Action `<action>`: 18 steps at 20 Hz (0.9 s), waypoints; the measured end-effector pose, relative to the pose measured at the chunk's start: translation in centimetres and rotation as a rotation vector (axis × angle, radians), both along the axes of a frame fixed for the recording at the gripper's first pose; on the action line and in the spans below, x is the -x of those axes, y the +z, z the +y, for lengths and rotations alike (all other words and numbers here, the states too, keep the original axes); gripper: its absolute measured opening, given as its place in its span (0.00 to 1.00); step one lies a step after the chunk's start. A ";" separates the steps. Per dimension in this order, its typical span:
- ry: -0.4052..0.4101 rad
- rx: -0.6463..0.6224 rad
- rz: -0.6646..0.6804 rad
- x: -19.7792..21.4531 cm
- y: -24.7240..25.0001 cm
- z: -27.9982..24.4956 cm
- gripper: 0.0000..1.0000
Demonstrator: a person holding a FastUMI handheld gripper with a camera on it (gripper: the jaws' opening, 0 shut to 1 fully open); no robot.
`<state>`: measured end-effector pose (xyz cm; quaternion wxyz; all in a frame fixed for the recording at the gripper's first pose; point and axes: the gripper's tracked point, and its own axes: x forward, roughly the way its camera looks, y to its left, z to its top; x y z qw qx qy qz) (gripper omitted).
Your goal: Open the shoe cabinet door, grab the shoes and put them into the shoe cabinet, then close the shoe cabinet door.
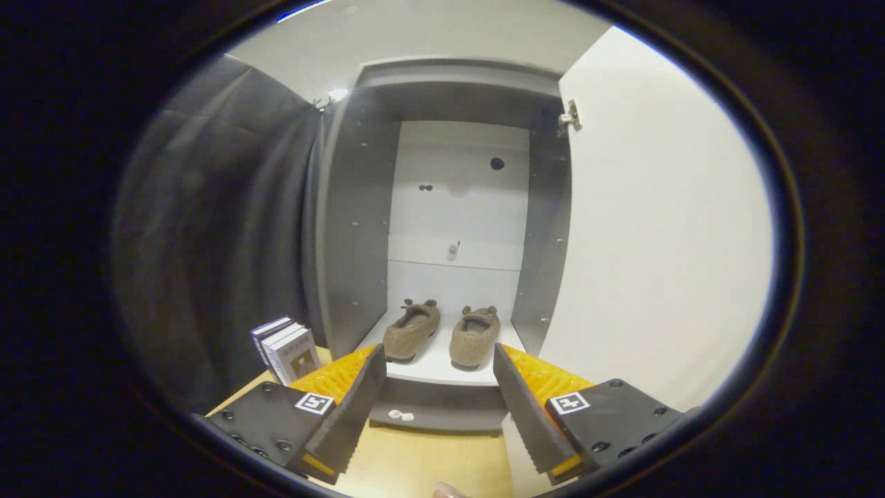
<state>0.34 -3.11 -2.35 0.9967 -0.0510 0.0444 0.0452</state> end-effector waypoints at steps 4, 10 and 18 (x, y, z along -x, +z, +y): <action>-0.033 -0.021 -0.026 6.7 0.9 -1.0 0.97; -0.149 -0.048 -0.031 14.6 1.3 -5.3 0.97; -0.262 -0.036 -0.050 20.8 3.2 -17.0 0.97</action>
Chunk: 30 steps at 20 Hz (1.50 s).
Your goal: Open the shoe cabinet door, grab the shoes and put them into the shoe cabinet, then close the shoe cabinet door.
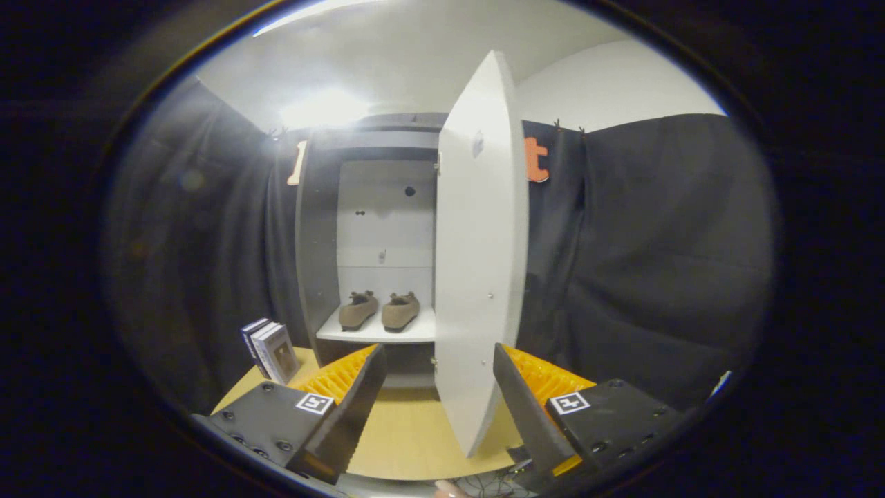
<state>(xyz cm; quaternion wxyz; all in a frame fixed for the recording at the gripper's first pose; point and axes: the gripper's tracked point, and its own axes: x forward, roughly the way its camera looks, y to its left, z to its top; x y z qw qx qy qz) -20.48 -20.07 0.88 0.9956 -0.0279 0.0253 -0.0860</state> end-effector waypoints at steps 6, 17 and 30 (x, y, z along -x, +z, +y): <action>-0.007 0.015 -0.021 -1.1 1.9 -9.4 0.97; 0.138 -0.005 0.005 -10.2 0.8 -13.9 0.97; 0.192 -0.007 -0.017 -11.0 0.6 -10.8 0.95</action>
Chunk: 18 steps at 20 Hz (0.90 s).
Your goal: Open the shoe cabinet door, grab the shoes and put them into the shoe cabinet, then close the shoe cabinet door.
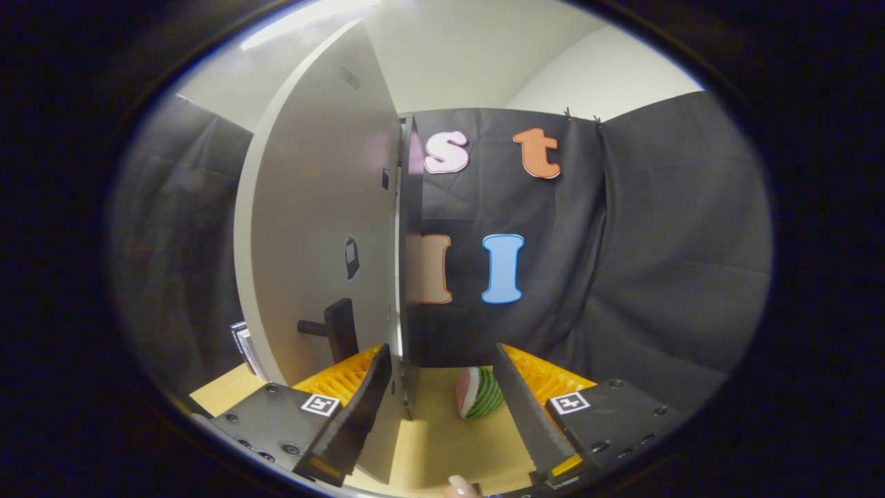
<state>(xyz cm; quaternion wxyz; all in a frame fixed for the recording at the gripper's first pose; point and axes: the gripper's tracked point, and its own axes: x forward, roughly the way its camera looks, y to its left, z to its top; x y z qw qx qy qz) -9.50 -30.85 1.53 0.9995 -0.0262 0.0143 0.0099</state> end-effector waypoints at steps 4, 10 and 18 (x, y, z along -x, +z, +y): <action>0.019 0.007 -0.008 0.4 -0.1 2.7 0.95; 0.012 -0.002 -0.018 0.6 -0.4 7.8 0.95; 0.083 -0.010 -0.025 -1.7 -0.8 16.5 0.94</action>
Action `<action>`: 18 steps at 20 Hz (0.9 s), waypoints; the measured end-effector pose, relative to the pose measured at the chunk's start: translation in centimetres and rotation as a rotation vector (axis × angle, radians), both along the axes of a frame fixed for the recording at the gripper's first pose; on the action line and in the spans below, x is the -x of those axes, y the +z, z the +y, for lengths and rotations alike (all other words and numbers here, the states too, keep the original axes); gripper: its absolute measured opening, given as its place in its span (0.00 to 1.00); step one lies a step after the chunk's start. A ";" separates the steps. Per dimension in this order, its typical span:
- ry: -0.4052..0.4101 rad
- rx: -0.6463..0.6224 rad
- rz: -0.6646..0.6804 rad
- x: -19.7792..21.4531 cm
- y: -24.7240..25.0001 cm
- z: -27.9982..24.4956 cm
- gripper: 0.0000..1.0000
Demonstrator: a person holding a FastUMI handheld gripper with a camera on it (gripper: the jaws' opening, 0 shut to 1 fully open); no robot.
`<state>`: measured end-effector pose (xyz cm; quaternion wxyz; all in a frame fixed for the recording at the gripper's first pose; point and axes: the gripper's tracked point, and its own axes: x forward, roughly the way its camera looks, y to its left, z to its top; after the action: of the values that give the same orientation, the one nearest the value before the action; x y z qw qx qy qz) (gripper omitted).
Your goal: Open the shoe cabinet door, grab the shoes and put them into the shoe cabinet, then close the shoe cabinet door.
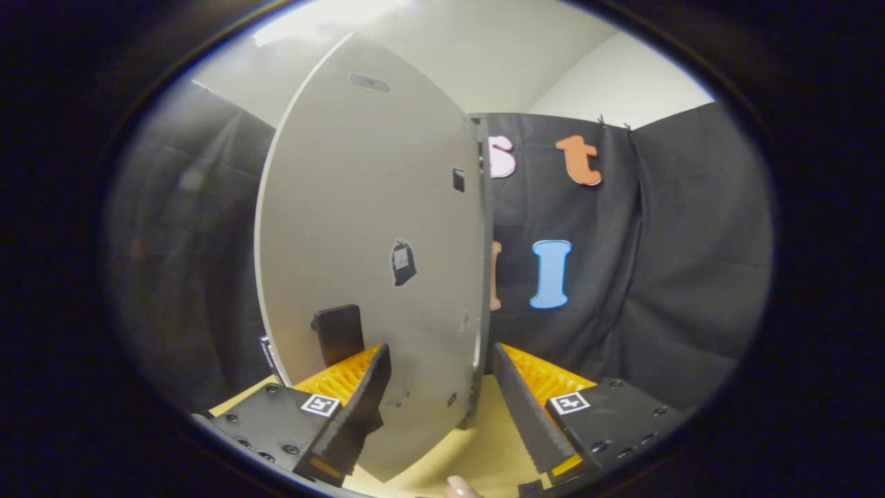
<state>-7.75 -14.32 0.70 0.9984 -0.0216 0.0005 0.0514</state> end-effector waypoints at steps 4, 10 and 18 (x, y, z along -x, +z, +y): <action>0.054 -0.013 0.007 -2.1 -0.5 4.5 0.94; 0.153 -0.010 0.024 -7.3 -1.3 11.6 0.94; 0.175 -0.039 0.019 -14.6 -1.5 17.3 0.94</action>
<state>6.83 2.97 -0.84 0.9904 -0.0014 0.0070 0.1384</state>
